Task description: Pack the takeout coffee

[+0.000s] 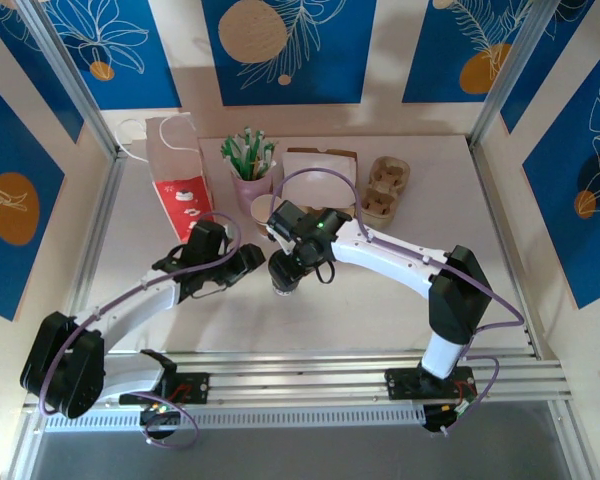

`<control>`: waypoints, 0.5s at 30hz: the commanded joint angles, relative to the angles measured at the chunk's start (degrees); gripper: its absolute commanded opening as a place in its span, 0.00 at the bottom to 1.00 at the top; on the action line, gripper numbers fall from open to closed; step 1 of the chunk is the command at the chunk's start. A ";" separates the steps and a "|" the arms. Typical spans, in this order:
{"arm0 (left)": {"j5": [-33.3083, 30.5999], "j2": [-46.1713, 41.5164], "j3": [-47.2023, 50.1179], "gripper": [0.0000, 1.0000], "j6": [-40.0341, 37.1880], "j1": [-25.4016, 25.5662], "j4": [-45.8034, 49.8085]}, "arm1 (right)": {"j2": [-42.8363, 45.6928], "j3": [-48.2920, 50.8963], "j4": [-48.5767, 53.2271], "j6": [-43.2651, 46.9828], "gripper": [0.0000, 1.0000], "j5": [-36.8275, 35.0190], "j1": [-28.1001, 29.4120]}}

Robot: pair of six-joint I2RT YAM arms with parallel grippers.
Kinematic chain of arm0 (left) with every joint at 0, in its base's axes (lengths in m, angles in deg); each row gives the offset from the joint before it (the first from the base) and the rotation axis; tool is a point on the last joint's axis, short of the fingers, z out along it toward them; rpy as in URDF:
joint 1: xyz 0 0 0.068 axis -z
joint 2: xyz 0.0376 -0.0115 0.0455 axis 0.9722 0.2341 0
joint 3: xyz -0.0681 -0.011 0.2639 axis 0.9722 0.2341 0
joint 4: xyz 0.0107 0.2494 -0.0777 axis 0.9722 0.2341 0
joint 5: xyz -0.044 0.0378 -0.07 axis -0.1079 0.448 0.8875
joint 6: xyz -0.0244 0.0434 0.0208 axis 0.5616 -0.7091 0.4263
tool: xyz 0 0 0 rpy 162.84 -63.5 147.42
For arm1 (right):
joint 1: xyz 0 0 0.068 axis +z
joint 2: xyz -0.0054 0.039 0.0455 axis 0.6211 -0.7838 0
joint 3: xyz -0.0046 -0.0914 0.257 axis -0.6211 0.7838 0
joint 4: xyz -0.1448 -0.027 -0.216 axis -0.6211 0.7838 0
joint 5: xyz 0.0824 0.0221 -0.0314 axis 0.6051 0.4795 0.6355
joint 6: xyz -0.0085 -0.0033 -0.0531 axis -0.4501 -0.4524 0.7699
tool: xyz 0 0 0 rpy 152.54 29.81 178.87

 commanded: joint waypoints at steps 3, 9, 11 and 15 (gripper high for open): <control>0.71 -3.77 2.62 0.62 2.64 0.35 -5.17 | -2.48 -2.33 4.91 1.35 0.71 1.71 1.45; 2.53 -5.09 3.59 0.63 4.52 0.36 -7.99 | -4.02 -4.29 7.14 1.77 0.71 0.12 2.42; 3.20 -5.43 4.22 0.62 4.50 0.36 -8.54 | -4.20 -4.49 7.35 1.85 0.71 -0.02 2.46; 3.66 -5.76 5.56 0.57 4.07 0.36 -7.92 | -4.46 -4.89 7.52 1.92 0.71 0.04 2.51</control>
